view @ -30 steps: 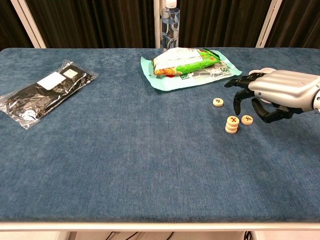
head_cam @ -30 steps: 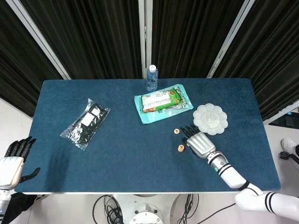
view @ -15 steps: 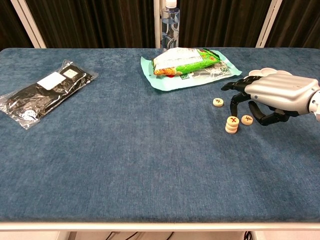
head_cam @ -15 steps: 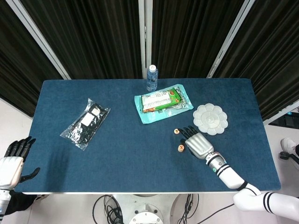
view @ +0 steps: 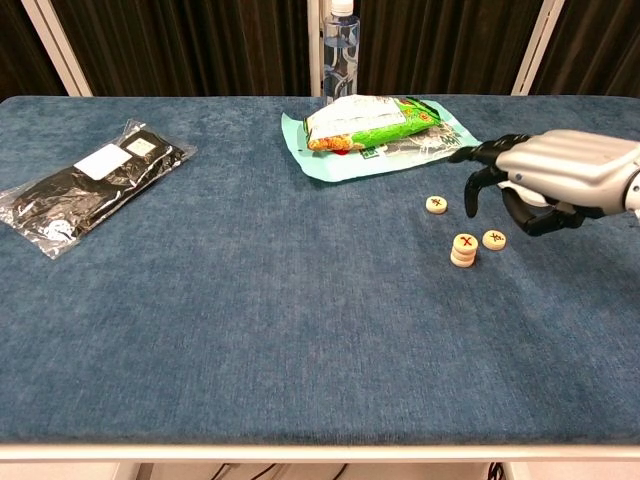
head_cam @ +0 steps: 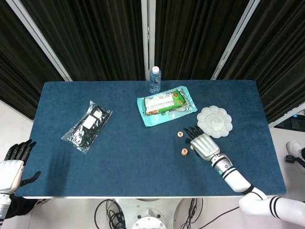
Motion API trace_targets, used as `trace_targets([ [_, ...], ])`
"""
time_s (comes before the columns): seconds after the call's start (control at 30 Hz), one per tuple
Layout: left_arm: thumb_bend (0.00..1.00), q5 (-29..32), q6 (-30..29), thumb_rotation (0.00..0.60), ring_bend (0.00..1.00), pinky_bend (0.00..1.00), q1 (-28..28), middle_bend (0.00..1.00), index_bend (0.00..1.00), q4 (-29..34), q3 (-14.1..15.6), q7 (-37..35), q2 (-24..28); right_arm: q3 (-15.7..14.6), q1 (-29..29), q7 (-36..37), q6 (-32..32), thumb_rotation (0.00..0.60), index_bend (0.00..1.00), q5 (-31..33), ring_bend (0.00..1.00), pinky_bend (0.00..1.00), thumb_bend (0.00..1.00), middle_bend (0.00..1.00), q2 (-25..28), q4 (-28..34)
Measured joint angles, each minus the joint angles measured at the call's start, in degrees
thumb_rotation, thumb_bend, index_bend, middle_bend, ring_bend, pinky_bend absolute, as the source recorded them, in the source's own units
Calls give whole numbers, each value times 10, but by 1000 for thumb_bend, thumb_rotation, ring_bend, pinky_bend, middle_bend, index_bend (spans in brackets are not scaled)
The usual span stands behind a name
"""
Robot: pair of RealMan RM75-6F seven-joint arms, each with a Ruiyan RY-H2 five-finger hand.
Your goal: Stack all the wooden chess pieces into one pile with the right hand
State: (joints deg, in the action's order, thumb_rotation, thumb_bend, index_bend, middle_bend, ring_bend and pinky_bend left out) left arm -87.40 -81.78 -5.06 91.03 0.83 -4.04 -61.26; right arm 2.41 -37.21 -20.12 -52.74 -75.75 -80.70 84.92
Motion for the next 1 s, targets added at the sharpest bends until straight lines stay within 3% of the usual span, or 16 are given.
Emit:
trace_targets([
  [0.13,230,0,3,600,0,0,-1,0,47,0,1,2,0,-1,3,-15,3,600,275,17,0,0,362,0,6,-4],
  [0.23,231,0,3,600,0,0,-1,0,47,0,1,2,-1,-1,6,-30,6,600,273,37,0,0,270,0,2,-14],
  [0.5,230,2,2,600,0,0,-1,0,47,1,0,4,-1,-2,9,-24,9,600,288,44,0,0,226,0,-36,-60],
  [1.0,230,3,3,600,0,0,0,0,47,-2,0,1,-1,1,12,6,-7,600,408,11,0,0,227,5,-74,-98],
])
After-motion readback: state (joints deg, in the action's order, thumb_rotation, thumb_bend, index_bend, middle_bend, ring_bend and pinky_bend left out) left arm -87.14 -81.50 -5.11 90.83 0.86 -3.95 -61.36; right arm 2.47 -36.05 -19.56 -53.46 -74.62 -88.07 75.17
